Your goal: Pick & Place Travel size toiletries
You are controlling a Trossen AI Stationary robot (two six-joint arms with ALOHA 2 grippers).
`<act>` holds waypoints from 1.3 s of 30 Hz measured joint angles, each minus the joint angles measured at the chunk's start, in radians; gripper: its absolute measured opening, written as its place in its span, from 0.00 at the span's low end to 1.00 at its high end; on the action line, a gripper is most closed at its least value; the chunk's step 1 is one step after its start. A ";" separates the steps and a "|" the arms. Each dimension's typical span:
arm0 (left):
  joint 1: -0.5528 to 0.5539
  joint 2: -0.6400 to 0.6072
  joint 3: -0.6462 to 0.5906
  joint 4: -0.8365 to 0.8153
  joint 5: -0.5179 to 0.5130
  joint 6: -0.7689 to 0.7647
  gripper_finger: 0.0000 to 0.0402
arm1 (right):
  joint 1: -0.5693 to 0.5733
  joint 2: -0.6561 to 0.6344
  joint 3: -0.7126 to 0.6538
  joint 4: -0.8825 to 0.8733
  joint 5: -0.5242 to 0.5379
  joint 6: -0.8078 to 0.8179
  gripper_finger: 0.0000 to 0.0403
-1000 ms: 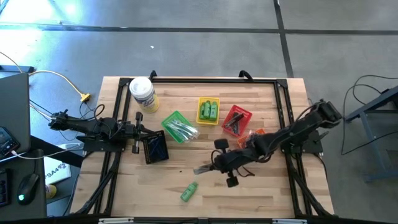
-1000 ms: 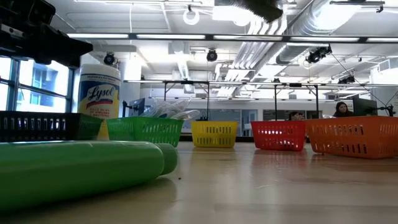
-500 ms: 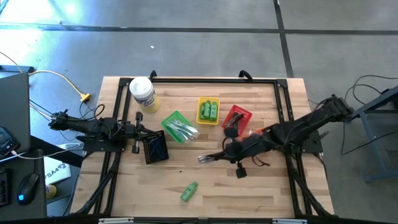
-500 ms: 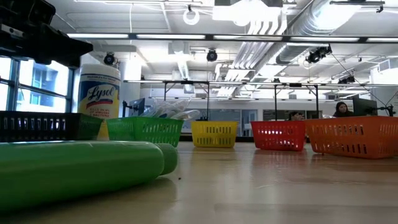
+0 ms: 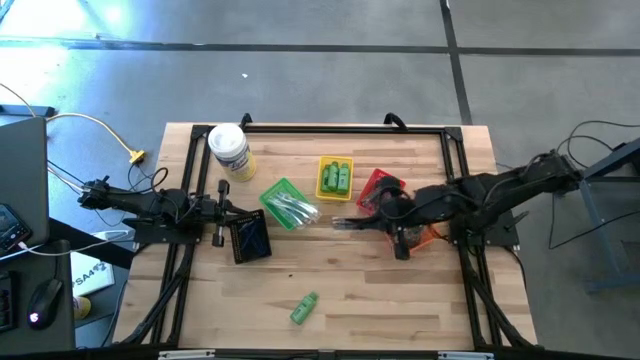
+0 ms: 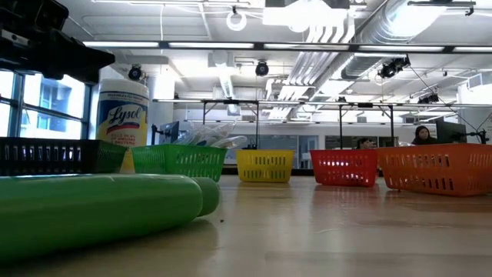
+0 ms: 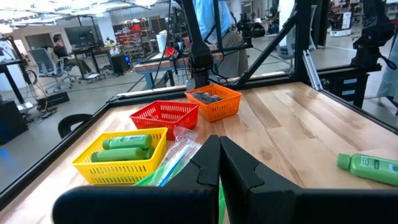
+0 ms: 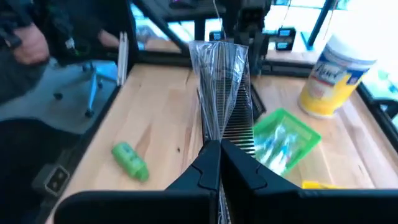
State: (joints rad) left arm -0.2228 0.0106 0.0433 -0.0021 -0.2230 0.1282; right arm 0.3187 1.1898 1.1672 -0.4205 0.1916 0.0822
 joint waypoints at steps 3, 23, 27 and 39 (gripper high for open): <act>0.000 0.000 0.000 0.000 0.000 0.000 0.00 | 0.000 -0.047 -0.036 0.026 0.015 0.001 0.01; 0.000 0.000 0.000 0.001 -0.008 0.001 0.00 | -0.031 -0.482 -0.395 0.073 0.069 0.102 0.01; 0.000 0.000 0.000 0.001 -0.008 0.001 0.00 | -0.031 -0.577 -0.455 0.063 0.085 0.114 0.01; 0.000 0.000 0.000 0.001 -0.008 0.001 0.00 | -0.031 -0.867 -0.645 0.034 0.145 0.135 0.01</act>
State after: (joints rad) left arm -0.2226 0.0105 0.0433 -0.0013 -0.2306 0.1287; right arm 0.2874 0.3226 0.5220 -0.3862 0.3362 0.2173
